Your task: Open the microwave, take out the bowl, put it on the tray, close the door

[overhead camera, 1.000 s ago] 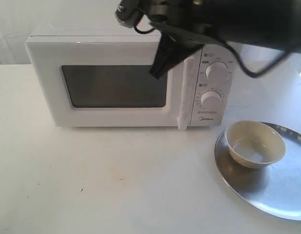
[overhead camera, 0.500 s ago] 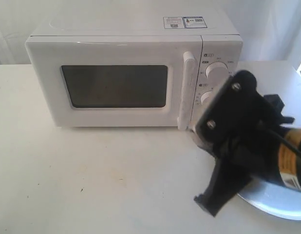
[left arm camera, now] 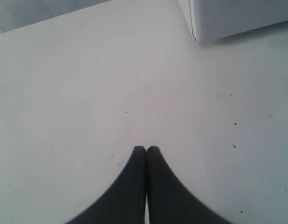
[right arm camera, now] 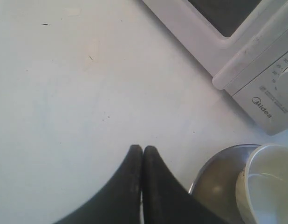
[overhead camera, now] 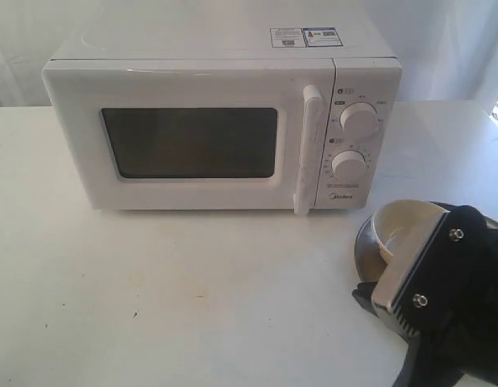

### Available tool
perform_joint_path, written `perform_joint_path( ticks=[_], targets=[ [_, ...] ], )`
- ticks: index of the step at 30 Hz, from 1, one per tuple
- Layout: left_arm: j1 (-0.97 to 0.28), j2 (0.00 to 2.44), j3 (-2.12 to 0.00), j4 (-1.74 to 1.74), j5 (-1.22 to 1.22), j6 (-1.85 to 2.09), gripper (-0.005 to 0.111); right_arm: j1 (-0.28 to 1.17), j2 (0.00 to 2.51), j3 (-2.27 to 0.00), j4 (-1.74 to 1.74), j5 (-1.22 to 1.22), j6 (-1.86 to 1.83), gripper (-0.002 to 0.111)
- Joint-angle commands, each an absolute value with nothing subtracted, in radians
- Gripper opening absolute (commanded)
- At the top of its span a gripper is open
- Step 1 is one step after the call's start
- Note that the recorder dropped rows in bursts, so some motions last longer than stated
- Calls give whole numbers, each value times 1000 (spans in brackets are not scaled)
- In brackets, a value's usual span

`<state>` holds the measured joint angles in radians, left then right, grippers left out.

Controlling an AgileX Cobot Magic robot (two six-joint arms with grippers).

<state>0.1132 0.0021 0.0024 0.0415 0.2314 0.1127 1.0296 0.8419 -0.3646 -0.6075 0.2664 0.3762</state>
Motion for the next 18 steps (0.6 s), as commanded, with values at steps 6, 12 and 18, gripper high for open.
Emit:
perform_joint_path(
  ticks=[6,12,18],
  targets=[
    [108,0,0,33,233,109,0,1053,824,-359,-603,366,379,0],
    [108,0,0,33,233,109,0,1036,689,-357,-484,523,379,0],
    [108,0,0,33,233,109,0,798,372,-240,-285,296,379,0]
  ],
)
